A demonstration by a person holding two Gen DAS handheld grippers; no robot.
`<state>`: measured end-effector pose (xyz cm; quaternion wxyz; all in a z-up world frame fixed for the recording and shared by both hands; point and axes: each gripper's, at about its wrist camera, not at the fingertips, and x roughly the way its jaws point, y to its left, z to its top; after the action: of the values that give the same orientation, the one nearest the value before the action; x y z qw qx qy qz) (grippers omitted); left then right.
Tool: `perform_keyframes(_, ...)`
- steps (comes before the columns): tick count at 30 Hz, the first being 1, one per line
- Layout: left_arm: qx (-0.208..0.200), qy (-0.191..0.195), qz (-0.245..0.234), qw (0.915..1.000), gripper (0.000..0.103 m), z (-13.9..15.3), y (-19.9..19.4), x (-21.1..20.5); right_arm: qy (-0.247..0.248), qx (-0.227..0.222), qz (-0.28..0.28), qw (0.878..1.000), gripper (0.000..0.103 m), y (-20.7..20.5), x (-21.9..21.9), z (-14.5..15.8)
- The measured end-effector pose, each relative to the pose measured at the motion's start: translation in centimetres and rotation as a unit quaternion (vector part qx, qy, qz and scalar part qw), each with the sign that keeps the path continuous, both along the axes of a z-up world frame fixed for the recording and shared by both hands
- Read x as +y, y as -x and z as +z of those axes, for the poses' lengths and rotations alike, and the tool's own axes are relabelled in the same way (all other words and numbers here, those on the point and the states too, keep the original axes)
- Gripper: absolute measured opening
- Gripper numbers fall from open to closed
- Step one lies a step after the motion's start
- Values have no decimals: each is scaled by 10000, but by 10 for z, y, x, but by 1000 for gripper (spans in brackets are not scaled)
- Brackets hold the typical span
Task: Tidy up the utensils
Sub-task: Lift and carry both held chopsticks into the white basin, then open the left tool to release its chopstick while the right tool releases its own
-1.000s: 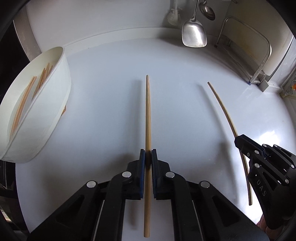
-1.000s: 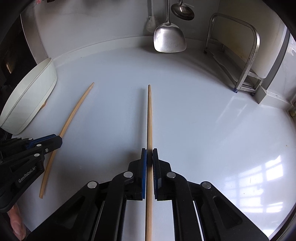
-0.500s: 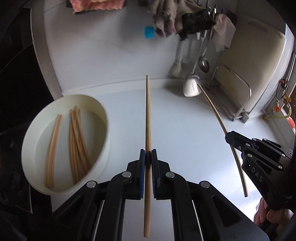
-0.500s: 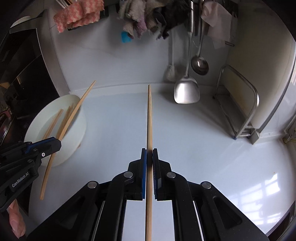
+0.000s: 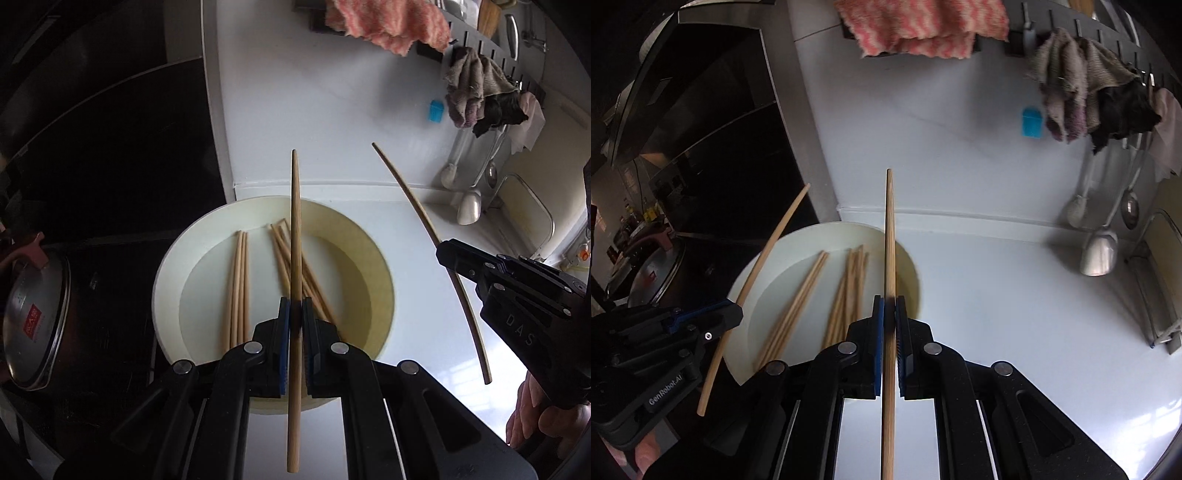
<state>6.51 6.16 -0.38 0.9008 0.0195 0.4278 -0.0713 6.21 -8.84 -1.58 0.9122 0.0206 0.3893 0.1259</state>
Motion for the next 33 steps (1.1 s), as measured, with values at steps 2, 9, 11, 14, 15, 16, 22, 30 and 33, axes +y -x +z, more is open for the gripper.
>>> perform_keyframes(2,77,34,-11,10000,7,-7,-6,10,-11,84,78,9999,6,-10,18,-5)
perform_keyframes(9,359,70,48,9993,7,-34,-38,30,-126,618,138,9979,6,-45,54,-34)
perform_keyframes(11,455,69,88,9989,7,-42,-46,36,-93,797,142,9967,6,-54,61,-44)
perform_keyframes(14,633,3,130,9979,7,-56,-59,42,-90,1100,117,9938,6,-68,65,-61)
perform_keyframes(15,693,-11,154,9975,7,-60,-62,44,-80,1187,100,9928,6,-72,67,-66)
perform_keyframes(16,740,-17,176,9971,7,-64,-64,46,-72,1267,89,9919,6,-74,68,-73)
perform_keyframes(22,969,-36,260,9949,7,-81,-78,51,-35,1475,67,9890,6,-90,75,-92)
perform_keyframes(30,1183,-12,324,9924,7,-91,-87,53,11,1668,85,9860,6,-99,76,-105)
perform_keyframes(33,1127,3,398,9928,20,-86,-85,55,-18,1696,79,9855,7,-98,72,-103)
